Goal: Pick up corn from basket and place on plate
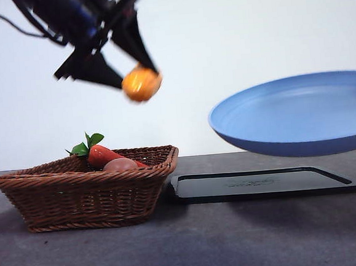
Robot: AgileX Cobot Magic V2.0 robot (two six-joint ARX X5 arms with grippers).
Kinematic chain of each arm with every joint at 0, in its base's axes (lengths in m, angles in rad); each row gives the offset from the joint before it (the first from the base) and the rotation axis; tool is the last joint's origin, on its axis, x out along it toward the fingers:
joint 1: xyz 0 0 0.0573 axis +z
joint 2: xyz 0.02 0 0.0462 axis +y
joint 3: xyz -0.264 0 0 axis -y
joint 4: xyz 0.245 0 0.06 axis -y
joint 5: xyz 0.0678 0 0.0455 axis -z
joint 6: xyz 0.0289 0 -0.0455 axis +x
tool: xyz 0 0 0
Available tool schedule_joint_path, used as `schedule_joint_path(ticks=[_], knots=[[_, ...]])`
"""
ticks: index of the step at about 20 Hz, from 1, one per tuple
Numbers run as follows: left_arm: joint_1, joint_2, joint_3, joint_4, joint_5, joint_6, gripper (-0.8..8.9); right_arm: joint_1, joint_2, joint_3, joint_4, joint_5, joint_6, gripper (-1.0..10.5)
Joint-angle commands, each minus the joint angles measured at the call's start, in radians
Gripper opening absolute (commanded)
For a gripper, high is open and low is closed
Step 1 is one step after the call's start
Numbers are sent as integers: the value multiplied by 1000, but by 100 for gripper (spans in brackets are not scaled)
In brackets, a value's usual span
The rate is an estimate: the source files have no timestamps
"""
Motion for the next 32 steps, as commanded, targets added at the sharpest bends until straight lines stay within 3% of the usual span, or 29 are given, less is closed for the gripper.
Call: schedule_joint_path(ticks=[1, 6, 11, 15, 20, 32], knots=[[-55, 3, 17, 40, 89, -16, 153, 0, 58, 18, 49, -58, 43, 2], [-220, 76, 17, 124, 96, 16, 154, 2, 140, 18, 108, -157, 79, 2], [-294, 165, 17, 161, 41, 99, 155, 7, 143, 18, 101, -183, 78, 1], [-301, 212, 17, 148, 35, 106, 163, 7, 143, 18, 103, -185, 77, 2], [-307, 213, 17, 151, 36, 106, 353, 7, 143, 18, 107, -182, 74, 2], [-304, 133, 130, 64, 52, 92, 353, 6, 153, 18, 185, -148, 98, 2]])
